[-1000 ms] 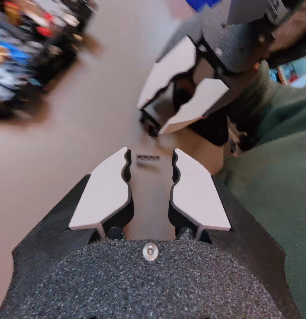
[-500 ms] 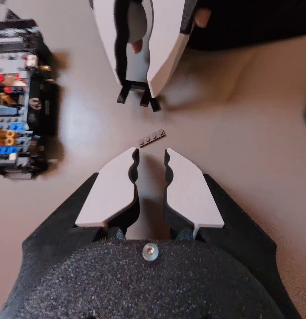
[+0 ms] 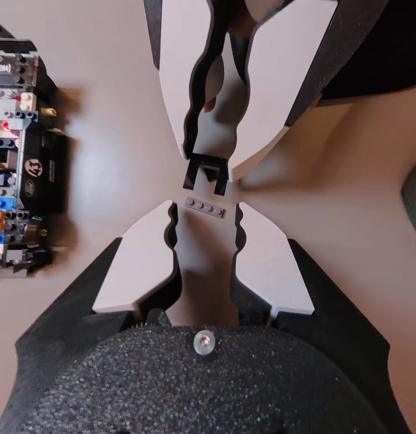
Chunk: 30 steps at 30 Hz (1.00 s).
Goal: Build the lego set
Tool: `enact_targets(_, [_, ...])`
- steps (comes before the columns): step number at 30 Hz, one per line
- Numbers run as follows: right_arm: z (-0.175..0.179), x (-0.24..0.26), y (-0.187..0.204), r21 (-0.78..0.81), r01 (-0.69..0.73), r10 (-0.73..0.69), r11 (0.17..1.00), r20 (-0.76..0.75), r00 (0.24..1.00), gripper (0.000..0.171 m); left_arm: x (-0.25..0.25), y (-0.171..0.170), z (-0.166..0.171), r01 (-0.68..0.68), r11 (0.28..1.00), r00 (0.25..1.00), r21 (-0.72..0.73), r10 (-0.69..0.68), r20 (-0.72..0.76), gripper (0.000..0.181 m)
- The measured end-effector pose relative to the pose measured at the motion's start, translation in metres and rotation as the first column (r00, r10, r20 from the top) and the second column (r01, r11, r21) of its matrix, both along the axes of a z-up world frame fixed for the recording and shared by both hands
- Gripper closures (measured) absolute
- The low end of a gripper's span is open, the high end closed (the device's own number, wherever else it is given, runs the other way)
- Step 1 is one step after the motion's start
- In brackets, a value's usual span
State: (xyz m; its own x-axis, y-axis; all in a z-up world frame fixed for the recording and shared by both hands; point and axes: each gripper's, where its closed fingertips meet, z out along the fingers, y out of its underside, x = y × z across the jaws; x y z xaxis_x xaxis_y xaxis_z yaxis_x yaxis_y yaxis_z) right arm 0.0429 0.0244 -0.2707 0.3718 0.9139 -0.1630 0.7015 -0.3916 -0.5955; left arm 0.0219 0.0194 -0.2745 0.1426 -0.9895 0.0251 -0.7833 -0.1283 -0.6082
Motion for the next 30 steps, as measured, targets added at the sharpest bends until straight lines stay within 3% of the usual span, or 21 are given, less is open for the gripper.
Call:
enact_targets(6, [-0.006, -0.009, 0.000, -0.008, 0.070, -0.069, 0.998, 0.094, 0.993, 0.136, -0.003, 0.001, 0.004, 0.060, 0.998, 0.995, -0.032, -0.058, 0.078, 0.129])
enact_targets(15, [-0.007, -0.010, -0.003, -0.007, 0.112, -0.109, 0.994, 0.182, 0.977, 0.135, 0.002, 0.000, 0.003, 0.112, 0.993, 0.982, 0.031, -0.116, 0.148, 0.132])
enact_targets(30, [-0.008, -0.010, -0.006, -0.022, 0.107, -0.103, 0.994, 0.131, 0.986, 0.131, 0.005, -0.004, -0.007, 0.180, 0.983, 0.976, 0.036, -0.184, 0.115, 0.143])
